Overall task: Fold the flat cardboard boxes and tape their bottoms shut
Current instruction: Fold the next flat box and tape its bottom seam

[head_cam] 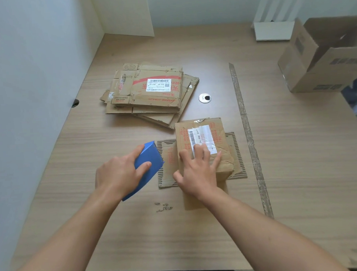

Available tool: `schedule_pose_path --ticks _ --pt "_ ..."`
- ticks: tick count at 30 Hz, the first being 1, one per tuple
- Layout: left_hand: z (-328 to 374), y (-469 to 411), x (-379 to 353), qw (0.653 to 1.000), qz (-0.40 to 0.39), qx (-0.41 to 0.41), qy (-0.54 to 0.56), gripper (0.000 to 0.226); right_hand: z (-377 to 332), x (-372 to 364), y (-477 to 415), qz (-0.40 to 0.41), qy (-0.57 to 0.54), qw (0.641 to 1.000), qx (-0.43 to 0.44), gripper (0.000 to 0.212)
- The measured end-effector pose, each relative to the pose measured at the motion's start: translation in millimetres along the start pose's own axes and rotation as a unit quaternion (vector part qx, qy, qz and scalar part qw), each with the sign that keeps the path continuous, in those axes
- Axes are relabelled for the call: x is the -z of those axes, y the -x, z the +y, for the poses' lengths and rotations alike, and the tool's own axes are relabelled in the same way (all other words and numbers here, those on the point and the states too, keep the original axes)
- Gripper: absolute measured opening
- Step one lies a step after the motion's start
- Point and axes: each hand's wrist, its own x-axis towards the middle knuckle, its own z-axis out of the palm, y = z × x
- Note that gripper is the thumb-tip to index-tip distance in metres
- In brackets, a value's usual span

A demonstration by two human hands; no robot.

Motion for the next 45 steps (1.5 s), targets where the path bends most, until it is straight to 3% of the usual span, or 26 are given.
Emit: schedule_pose_path --ticks 4,9,13,18,24,28,31,38,45 --pt "-6.9 1.1 0.1 1.0 -0.012 0.01 0.008 0.054 5.4 5.5 8.2 -0.02 -0.034 0.999 0.024 0.056" --pt "-12.8 -2.7 2.8 0.999 -0.011 0.014 0.044 0.057 56.1 32.6 26.5 -0.105 -0.105 0.977 0.155 0.071" --pt "-13.6 -7.7 10.0 0.998 -0.002 0.01 0.057 0.057 55.9 42.8 23.1 -0.104 -0.06 0.988 0.098 0.093" --pt "-14.9 -9.2 18.0 0.998 0.009 0.008 0.068 0.058 27.5 28.0 19.9 -0.092 0.069 0.992 0.043 0.075" --pt "-18.8 -0.9 20.2 0.995 0.014 0.006 0.098 0.056 51.4 41.2 13.7 -0.208 0.039 0.967 0.141 0.067" --pt "-23.1 6.0 19.3 0.995 0.01 0.005 0.095 0.056 45.0 43.7 17.6 -0.15 -0.016 0.985 0.08 0.086" --pt "-24.1 10.2 18.0 0.996 0.008 -0.003 0.089 0.056 27.1 35.0 18.6 -0.099 0.03 0.994 0.033 0.082" --pt "-22.5 14.3 16.9 0.994 0.017 -0.022 0.102 0.058 23.4 24.9 26.2 -0.133 0.052 0.984 0.11 0.081" --pt "-24.6 20.6 14.0 0.994 0.016 -0.068 0.084 0.059 46.8 19.3 50.3 -0.08 0.018 0.987 0.139 0.068"
